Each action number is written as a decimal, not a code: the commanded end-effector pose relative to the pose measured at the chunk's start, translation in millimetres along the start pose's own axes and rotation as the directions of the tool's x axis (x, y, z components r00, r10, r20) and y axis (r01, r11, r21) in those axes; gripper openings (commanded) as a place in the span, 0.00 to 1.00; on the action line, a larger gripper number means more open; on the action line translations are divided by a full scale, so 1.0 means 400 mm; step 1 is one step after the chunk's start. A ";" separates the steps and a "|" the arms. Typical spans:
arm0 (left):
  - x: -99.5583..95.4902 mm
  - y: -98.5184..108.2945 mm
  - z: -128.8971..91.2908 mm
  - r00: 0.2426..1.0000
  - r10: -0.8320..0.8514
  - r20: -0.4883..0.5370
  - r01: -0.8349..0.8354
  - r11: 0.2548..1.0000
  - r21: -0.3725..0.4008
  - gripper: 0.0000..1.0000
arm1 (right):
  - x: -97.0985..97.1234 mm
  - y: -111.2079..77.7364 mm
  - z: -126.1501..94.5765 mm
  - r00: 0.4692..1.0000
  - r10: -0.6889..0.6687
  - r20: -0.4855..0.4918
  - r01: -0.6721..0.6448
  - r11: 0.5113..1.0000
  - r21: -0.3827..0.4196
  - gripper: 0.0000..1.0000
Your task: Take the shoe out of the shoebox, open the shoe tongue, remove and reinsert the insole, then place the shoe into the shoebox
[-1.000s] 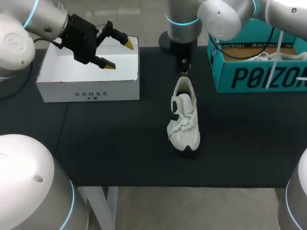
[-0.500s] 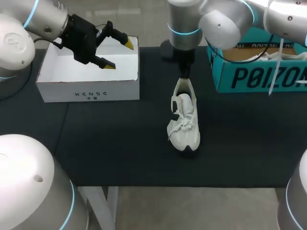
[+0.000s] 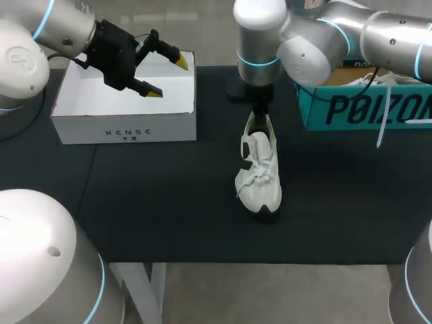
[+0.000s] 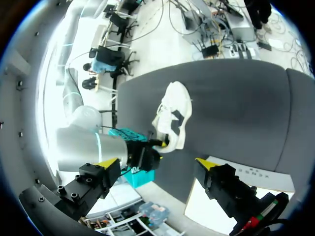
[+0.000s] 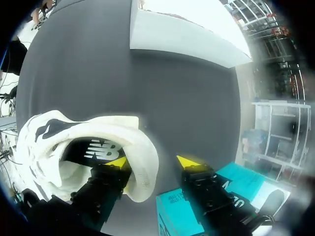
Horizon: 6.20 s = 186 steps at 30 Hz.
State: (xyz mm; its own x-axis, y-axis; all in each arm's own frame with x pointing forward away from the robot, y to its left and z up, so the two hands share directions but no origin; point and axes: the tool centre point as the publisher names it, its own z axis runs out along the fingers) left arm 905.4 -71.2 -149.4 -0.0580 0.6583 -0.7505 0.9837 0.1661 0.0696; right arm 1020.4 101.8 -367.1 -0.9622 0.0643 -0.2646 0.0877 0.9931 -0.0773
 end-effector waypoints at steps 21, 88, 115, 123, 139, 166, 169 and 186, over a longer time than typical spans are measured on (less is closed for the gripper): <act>0.000 0.000 0.000 1.000 0.001 -0.002 -0.001 1.000 -0.001 1.00 | -0.041 -0.028 -0.070 0.993 0.108 -0.051 -0.103 0.990 0.093 0.00; 0.000 0.000 0.000 1.000 0.001 -0.002 -0.001 1.000 -0.001 1.00 | -0.513 -0.257 -0.388 0.470 0.877 0.099 -0.847 0.416 0.332 0.00; 0.000 0.000 0.000 1.000 0.001 -0.002 -0.001 1.000 -0.001 1.00 | -0.713 -0.771 -0.294 -0.097 0.981 0.167 -0.971 -0.129 0.199 0.00; 0.000 0.000 0.000 1.000 0.001 -0.002 -0.001 1.000 -0.001 1.00 | -0.684 -0.858 -0.272 -0.152 0.971 0.185 -0.975 -0.178 0.133 0.00; 0.000 0.000 0.000 1.000 0.001 -0.002 -0.001 1.000 -0.001 1.00 | -0.614 -0.967 -0.205 -0.152 0.962 0.228 -0.974 -0.185 0.131 0.00; 0.000 0.000 0.000 1.000 0.001 -0.002 -0.001 1.000 -0.001 1.00 | -0.590 -1.074 -0.039 -0.118 0.962 0.245 -0.981 -0.151 0.120 0.00; 0.000 0.000 0.000 1.000 0.001 -0.002 -0.001 1.000 -0.001 1.00 | -0.597 -1.084 -0.015 -0.115 0.962 0.246 -0.982 -0.148 0.119 0.00; 0.000 0.000 0.000 1.000 0.001 -0.002 -0.001 1.000 -0.001 1.00 | -0.610 -1.095 0.100 -0.119 0.961 0.250 -0.977 -0.158 0.142 0.00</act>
State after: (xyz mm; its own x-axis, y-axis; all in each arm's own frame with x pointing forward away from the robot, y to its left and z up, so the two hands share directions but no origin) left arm 905.4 -71.1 -149.3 -0.0582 0.6584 -0.7504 0.9836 0.1663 0.0696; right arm 1209.6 -348.8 -298.2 0.2606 0.9238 -0.2805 0.9619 -0.2233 0.1581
